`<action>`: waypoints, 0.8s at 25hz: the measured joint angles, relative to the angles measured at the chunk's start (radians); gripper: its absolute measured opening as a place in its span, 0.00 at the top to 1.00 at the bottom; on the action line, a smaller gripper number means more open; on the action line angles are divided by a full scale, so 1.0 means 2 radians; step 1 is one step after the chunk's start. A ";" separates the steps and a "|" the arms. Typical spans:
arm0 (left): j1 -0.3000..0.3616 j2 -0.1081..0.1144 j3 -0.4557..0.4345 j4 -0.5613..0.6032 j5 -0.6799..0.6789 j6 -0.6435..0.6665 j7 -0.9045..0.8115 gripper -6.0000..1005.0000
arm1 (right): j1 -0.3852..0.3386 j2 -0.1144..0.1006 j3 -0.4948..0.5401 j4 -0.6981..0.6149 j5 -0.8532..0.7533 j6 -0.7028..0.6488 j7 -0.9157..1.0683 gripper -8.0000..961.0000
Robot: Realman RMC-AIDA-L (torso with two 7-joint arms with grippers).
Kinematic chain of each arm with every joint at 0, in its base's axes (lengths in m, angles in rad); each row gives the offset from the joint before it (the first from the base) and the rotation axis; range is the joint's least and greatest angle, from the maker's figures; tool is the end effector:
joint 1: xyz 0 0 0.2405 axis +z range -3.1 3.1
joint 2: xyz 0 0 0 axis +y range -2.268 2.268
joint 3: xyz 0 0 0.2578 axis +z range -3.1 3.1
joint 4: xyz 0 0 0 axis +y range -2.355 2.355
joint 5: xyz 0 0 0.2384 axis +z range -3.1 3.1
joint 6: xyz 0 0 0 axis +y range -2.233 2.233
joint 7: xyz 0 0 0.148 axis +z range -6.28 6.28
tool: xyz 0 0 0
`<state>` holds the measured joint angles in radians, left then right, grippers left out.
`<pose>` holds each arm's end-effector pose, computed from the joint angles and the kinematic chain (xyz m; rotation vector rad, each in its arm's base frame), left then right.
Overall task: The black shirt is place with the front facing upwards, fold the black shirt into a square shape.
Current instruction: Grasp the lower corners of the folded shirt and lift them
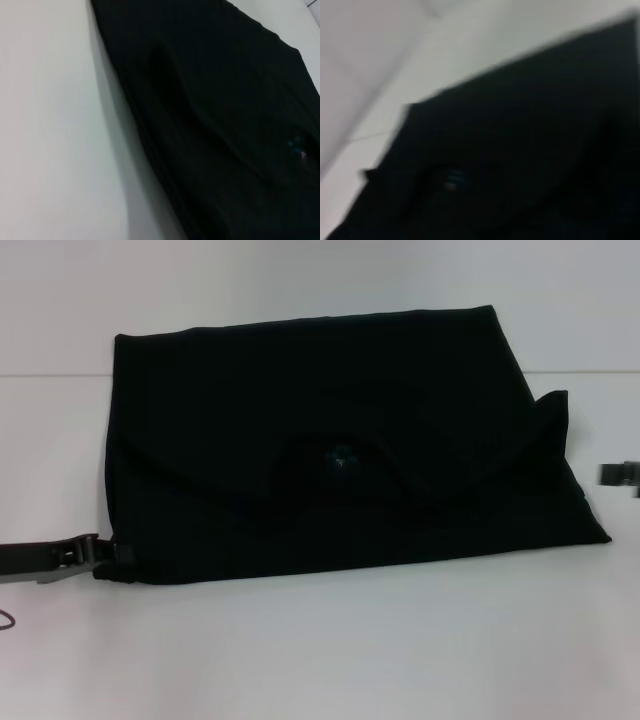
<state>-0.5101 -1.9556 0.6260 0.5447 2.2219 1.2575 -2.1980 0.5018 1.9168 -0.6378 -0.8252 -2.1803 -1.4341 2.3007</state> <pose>-0.3734 0.3627 0.0308 -2.0528 -1.7679 -0.4424 0.3341 0.3838 0.1059 -2.1292 1.5936 0.4931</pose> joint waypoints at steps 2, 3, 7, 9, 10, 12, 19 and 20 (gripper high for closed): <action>0.000 0.000 0.000 0.000 0.000 0.004 0.002 0.93 | 0.021 -0.016 0.003 -0.001 -0.045 -0.005 0.051 0.11; 0.001 0.000 0.000 0.000 0.000 0.006 0.003 0.93 | 0.032 -0.019 0.005 -0.004 -0.074 -0.008 0.069 0.11; 0.001 0.000 0.000 0.001 0.000 0.012 0.005 0.93 | 0.077 -0.014 0.009 -0.011 -0.183 0.009 0.093 0.12; 0.001 0.000 -0.001 0.001 -0.001 0.018 0.006 0.93 | 0.098 -0.006 0.004 0.005 -0.218 0.028 0.093 0.12; 0.001 0.000 -0.001 0.002 -0.001 0.019 0.006 0.93 | 0.106 -0.004 0.000 0.015 -0.226 0.039 0.092 0.13; 0.000 0.000 -0.001 0.002 -0.001 0.020 0.007 0.93 | 0.122 0.001 -0.011 0.041 -0.235 0.060 0.089 0.13; 0.000 -0.001 -0.002 0.002 -0.001 0.022 0.009 0.92 | 0.141 0.015 -0.055 0.084 -0.238 0.117 0.089 0.14; 0.000 -0.002 -0.002 0.002 -0.001 0.023 0.010 0.92 | 0.142 0.017 -0.059 0.085 -0.237 0.122 0.088 0.15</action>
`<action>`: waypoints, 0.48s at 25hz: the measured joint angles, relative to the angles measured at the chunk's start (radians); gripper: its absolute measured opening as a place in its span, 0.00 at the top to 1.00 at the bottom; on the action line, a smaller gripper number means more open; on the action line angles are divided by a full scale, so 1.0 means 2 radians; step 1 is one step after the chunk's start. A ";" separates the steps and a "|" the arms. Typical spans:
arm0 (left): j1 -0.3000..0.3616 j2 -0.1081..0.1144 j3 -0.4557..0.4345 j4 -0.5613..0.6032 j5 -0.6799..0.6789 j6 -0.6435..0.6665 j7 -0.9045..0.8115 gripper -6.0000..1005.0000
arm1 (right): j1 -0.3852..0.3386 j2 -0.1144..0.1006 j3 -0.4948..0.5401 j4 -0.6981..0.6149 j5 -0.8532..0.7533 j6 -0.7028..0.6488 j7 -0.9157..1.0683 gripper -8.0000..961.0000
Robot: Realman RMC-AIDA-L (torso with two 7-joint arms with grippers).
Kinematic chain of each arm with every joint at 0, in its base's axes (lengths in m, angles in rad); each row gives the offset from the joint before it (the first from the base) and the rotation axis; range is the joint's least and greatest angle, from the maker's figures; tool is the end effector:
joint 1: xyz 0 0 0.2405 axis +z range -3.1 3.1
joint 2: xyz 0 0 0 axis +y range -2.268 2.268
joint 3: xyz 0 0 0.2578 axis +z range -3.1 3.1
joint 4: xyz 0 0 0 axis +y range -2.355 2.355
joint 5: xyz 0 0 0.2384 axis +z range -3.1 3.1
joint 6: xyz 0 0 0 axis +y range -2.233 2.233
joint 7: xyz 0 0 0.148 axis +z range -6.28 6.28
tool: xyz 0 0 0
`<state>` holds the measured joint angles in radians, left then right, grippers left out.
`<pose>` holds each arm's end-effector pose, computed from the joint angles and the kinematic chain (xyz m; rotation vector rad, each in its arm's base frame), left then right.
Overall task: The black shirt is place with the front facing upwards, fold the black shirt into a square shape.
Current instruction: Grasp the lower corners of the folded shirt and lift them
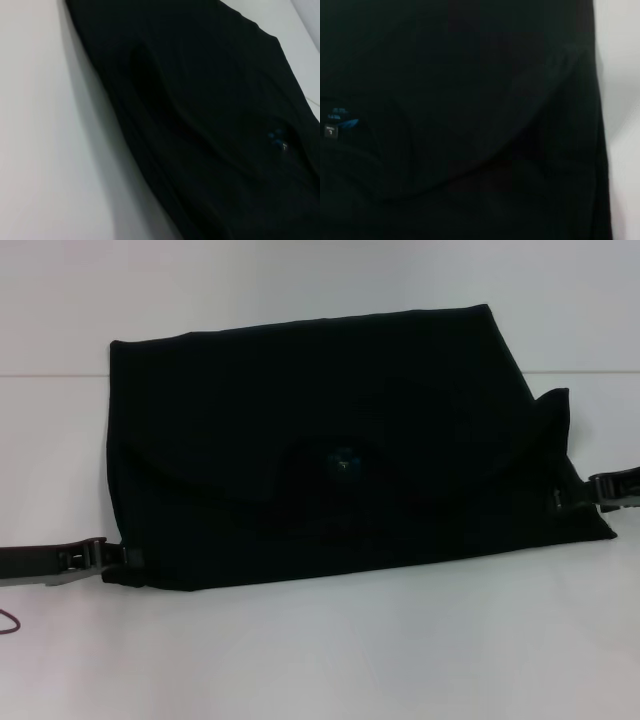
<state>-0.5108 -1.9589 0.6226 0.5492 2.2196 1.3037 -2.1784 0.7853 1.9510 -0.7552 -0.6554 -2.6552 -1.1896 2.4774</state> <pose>-0.3673 0.3594 0.0285 -2.1082 -1.7629 -0.4563 0.3018 0.4479 0.0460 -2.1275 1.5020 -0.0872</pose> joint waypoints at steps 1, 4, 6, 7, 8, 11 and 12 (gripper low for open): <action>0.000 0.000 0.000 0.000 0.000 0.001 0.000 0.92 | 0.001 0.002 -0.003 0.001 0.000 0.004 -0.001 0.15; 0.000 0.000 0.000 0.000 0.000 0.001 0.001 0.92 | 0.002 0.008 -0.009 0.003 0.001 0.016 -0.007 0.16; 0.000 -0.001 0.000 0.000 0.000 0.002 0.001 0.92 | 0.003 0.012 -0.009 0.004 0.001 0.019 -0.010 0.16; 0.000 -0.001 -0.001 0.000 0.000 0.002 0.001 0.92 | 0.004 0.013 -0.009 0.004 0.002 0.020 -0.011 0.16; 0.000 -0.002 -0.001 0.000 0.000 0.002 0.001 0.92 | 0.005 0.014 -0.010 0.006 0.001 0.022 -0.012 0.16; 0.000 -0.002 -0.001 0.000 0.000 0.002 0.002 0.91 | 0.007 0.016 -0.013 0.017 -0.001 0.034 -0.013 0.17; 0.000 -0.002 -0.001 0.000 0.000 0.002 0.002 0.91 | 0.007 0.016 -0.014 0.019 -0.001 0.037 -0.013 0.17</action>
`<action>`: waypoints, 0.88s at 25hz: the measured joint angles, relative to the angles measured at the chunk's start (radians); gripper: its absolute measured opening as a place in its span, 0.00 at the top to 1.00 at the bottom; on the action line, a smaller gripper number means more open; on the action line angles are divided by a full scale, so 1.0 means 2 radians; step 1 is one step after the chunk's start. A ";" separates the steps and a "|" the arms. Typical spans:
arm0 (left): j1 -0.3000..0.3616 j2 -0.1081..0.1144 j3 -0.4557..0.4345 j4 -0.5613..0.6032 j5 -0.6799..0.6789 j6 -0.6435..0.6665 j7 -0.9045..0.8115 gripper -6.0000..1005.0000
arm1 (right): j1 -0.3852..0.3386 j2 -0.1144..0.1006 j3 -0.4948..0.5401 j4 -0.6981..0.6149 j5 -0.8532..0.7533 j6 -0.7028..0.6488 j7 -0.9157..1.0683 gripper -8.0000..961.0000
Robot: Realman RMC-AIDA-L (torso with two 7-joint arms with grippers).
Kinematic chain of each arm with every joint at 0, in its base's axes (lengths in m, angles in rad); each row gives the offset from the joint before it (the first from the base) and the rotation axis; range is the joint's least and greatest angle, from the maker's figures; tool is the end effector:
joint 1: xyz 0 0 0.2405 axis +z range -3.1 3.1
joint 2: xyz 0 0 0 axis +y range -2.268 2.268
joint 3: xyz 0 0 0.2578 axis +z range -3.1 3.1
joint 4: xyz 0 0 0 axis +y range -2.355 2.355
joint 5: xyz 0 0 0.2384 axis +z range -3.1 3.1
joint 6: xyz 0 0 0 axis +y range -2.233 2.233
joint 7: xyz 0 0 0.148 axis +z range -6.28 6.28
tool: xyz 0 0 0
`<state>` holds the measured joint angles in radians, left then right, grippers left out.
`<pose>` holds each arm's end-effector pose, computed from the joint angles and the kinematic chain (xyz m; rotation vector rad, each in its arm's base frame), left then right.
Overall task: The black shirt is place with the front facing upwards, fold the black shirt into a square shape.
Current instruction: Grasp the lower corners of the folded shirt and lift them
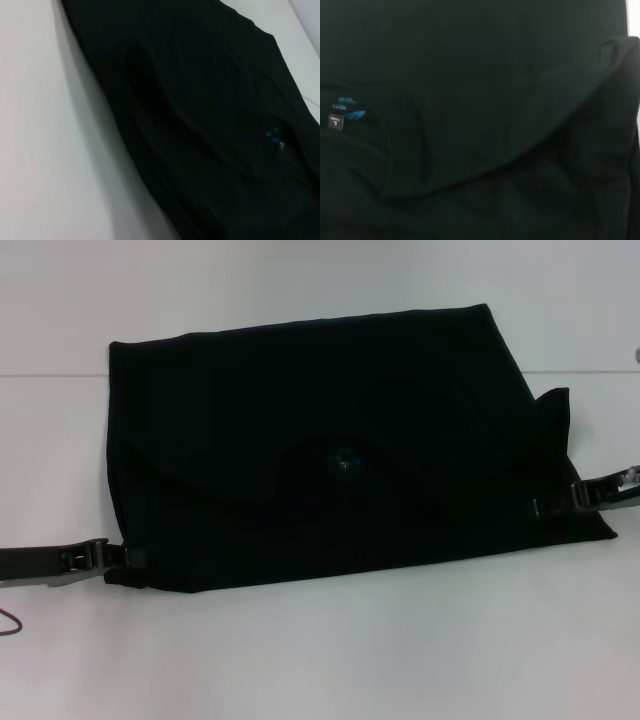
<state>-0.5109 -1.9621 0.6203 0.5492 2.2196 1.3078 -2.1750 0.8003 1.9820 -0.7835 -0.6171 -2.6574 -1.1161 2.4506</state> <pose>-0.3664 0.3588 0.0270 -2.1141 -1.7634 -0.4607 0.2978 0.4504 0.0230 -2.1562 1.4485 -0.1050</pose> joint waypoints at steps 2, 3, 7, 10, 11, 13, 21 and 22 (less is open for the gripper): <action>0.000 0.000 0.000 0.000 0.000 0.000 0.000 0.91 | 0.000 0.000 -0.001 0.005 0.000 0.006 0.000 0.18; 0.000 0.000 0.000 0.000 0.000 0.000 0.000 0.91 | 0.000 0.000 -0.001 0.007 0.000 0.007 0.000 0.18; 0.000 0.001 0.000 0.000 0.000 -0.002 0.001 0.91 | 0.000 0.000 -0.001 0.007 -0.001 0.009 -0.001 0.25; -0.001 0.001 0.000 0.000 0.000 -0.002 0.001 0.91 | -0.001 0.000 -0.001 0.004 0.001 0.008 -0.005 0.32; -0.001 0.001 0.000 0.000 0.000 -0.002 0.001 0.90 | -0.002 0.000 -0.001 0.002 0.002 0.008 -0.008 0.34; -0.001 0.001 0.000 0.000 0.000 -0.002 0.001 0.90 | -0.003 0.000 -0.001 0.000 0.002 0.008 -0.010 0.39; -0.002 0.003 0.000 0.000 -0.001 -0.001 0.001 0.90 | -0.003 -0.001 0.001 -0.001 0.002 0.007 -0.011 0.69; -0.002 0.003 0.000 0.000 -0.001 -0.001 0.001 0.90 | -0.003 -0.002 0.002 -0.001 0.002 0.006 -0.011 0.73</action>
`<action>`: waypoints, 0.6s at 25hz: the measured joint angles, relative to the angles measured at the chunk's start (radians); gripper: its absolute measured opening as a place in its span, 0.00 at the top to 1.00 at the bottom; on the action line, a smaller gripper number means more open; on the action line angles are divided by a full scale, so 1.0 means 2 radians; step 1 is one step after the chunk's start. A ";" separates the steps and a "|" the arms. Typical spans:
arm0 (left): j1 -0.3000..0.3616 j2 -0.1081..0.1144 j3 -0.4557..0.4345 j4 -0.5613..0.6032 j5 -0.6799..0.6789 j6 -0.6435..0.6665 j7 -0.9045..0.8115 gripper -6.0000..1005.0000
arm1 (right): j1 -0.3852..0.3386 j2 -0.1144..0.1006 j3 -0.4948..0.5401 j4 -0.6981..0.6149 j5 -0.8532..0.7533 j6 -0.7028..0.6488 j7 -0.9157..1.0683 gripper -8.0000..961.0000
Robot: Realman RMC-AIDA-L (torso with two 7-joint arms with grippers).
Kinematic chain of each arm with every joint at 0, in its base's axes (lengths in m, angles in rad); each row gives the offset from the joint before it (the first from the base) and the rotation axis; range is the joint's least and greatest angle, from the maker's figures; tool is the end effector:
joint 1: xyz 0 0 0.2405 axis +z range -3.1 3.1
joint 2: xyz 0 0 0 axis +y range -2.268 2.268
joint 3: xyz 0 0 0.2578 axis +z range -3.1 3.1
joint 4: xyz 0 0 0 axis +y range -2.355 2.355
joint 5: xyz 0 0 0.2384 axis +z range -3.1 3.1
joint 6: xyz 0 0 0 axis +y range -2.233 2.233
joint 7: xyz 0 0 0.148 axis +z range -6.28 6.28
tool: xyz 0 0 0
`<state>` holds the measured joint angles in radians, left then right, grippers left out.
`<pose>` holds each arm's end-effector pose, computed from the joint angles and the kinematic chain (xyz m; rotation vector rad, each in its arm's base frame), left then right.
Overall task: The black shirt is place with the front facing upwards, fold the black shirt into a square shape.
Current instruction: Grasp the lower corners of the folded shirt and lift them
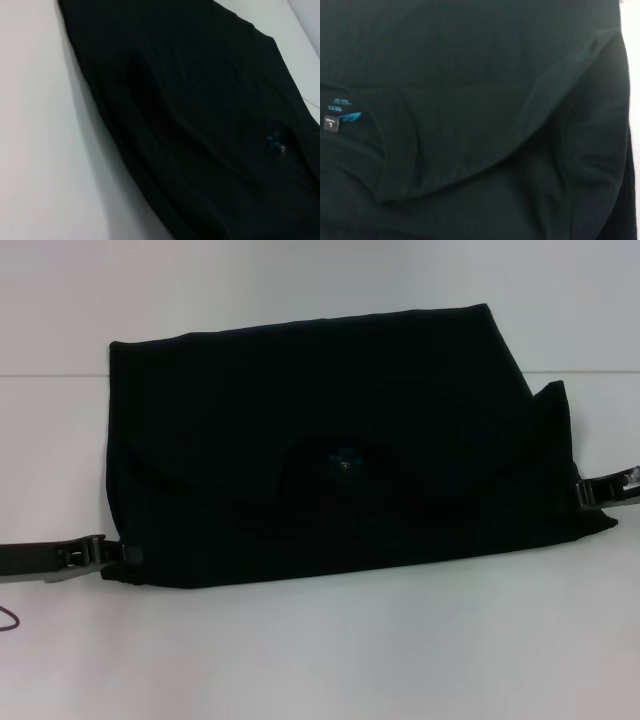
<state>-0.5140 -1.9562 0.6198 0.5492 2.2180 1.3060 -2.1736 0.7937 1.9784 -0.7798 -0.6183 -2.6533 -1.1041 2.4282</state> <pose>-0.3664 0.3609 0.0302 -2.1130 -1.7535 -0.4599 0.3012 0.4510 0.0263 -2.1548 1.4248 -0.1023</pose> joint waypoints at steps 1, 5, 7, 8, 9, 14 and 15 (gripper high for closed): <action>0.000 0.000 0.000 0.000 0.000 0.000 0.000 0.90 | 0.000 0.000 0.000 0.000 0.000 0.000 0.000 0.77; -0.001 0.001 0.000 0.000 0.000 0.006 0.001 0.89 | 0.000 -0.002 0.000 0.000 0.000 -0.006 0.000 0.90; -0.001 0.002 -0.001 0.000 0.000 0.020 0.001 0.89 | 0.000 -0.004 0.000 -0.002 0.000 -0.017 0.000 0.91; -0.001 0.003 -0.002 0.000 0.000 0.028 0.001 0.89 | 0.000 -0.005 0.001 -0.004 0.000 -0.024 0.000 0.92; -0.001 0.004 -0.003 0.001 0.000 0.035 0.001 0.89 | 0.000 -0.005 0.001 -0.009 0.000 -0.036 0.000 0.92; 0.001 0.015 -0.011 0.001 0.004 0.105 -0.003 0.89 | -0.018 -0.013 -0.002 -0.047 -0.010 -0.128 0.000 0.93; 0.003 0.017 -0.010 0.001 0.005 0.123 -0.003 0.89 | -0.025 -0.015 -0.002 -0.059 -0.017 -0.153 0.000 0.93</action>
<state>-0.5080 -1.9219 0.6003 0.5504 2.2280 1.5527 -2.1804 0.7432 1.9489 -0.7846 -0.7365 -2.6865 -1.4109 2.4275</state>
